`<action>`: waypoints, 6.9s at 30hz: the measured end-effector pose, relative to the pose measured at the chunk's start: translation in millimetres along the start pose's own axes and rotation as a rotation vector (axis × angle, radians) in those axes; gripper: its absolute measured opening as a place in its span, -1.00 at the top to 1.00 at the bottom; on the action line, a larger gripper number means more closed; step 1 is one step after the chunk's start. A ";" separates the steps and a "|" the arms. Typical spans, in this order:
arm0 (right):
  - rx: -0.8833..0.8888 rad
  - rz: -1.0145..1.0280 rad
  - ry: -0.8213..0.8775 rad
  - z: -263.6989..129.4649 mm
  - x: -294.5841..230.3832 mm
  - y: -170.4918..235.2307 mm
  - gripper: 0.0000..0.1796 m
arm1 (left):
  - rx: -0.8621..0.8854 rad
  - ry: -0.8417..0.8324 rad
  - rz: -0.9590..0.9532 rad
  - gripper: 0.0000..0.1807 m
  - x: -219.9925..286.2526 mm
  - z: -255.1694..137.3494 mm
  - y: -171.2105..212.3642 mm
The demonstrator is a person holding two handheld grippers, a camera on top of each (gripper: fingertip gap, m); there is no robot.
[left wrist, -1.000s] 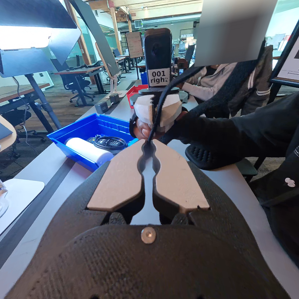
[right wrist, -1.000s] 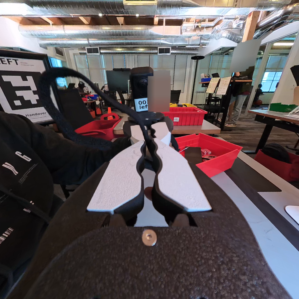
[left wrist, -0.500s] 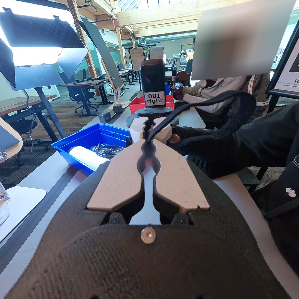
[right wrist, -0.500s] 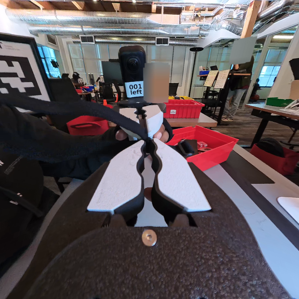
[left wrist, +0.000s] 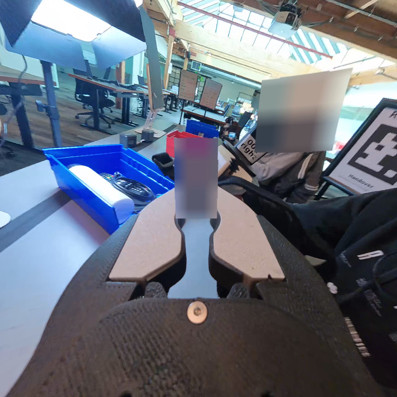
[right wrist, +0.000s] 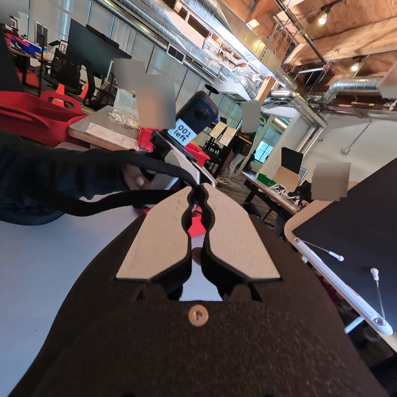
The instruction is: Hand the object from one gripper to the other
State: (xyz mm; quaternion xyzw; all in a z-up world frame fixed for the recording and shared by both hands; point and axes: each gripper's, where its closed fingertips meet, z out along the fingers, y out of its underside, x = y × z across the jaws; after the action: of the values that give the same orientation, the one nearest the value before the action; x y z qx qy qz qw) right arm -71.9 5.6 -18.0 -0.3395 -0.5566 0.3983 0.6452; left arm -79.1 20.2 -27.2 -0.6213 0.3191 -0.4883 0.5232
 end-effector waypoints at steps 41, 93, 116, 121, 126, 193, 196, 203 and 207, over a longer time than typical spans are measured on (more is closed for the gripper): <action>0.021 -0.072 -0.066 -3.6 -15.1 -16.6 0.92 | -0.023 0.116 0.125 0.98 27.3 3.8 0.9; 0.219 0.250 -0.210 -22.7 -11.1 -50.4 0.95 | -0.157 -0.127 0.589 0.98 30.2 14.6 13.4; 0.115 0.178 -0.194 -13.1 -16.8 -31.5 0.84 | -0.163 -0.122 0.556 0.98 24.9 14.5 16.3; 0.053 0.139 -0.194 -3.7 -24.1 -15.7 0.95 | -0.180 -0.093 0.574 0.98 32.7 17.1 19.5; 0.088 0.144 -0.178 -8.3 -18.9 -24.0 0.97 | -0.179 -0.103 0.575 0.85 29.3 13.3 17.9; 0.076 -0.076 -0.077 -8.8 -18.9 -38.4 0.91 | -0.185 -0.017 0.516 0.97 39.3 16.6 22.4; 0.022 -0.028 -0.097 -4.7 -18.9 -28.7 0.58 | -0.159 -0.007 0.519 0.98 44.4 15.9 17.3; 0.031 -0.027 -0.133 -4.3 -25.5 -28.1 0.97 | -0.158 -0.015 0.539 0.96 45.2 16.4 18.3; 0.062 -0.035 -0.122 -7.5 -23.0 -35.8 0.97 | -0.187 -0.014 0.476 0.64 36.5 12.1 21.6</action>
State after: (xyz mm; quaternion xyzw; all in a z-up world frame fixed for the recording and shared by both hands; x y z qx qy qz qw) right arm -61.1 -31.1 2.2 -0.2847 -0.5881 0.4242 0.6270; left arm -53.6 -14.2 -37.7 -0.5776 0.4966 -0.3155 0.5659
